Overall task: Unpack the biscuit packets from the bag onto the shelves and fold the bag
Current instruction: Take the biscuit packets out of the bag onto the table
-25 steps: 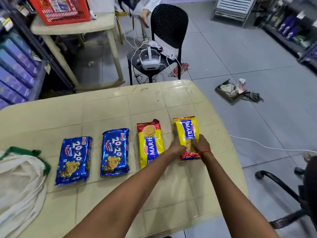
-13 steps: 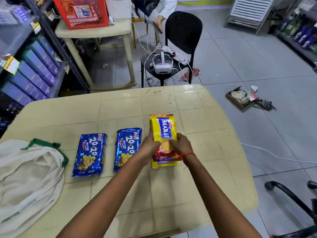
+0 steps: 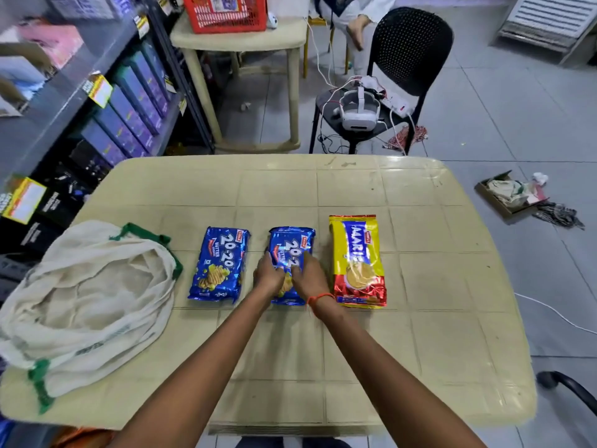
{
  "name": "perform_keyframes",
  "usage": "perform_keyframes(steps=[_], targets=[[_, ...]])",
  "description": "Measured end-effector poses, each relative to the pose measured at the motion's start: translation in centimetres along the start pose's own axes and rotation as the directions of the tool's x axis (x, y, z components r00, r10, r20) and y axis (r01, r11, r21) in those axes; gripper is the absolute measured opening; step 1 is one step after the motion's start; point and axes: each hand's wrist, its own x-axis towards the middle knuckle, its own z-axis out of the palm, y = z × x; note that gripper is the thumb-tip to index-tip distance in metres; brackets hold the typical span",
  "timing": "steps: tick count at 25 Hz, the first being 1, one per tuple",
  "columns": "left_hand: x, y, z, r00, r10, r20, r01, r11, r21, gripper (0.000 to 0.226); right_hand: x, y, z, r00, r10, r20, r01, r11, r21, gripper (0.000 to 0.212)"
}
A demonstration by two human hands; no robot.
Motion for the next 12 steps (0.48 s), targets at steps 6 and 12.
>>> perform_keyframes(steps=[6, 12], targets=[[1.4, -1.2, -1.4, 0.991, -0.075, 0.114, 0.093, 0.982, -0.163, 0.044, 0.9, 0.2, 3.3, 0.971, 0.237, -0.030, -0.237, 0.971, 0.005, 0.054], [1.3, -2.8, -8.7, 0.997, -0.011, -0.077, -0.008, 0.970, -0.243, 0.045, 0.5, -5.1, 6.1, 0.999, 0.000, -0.050, 0.007, 0.989, 0.146, 0.051]])
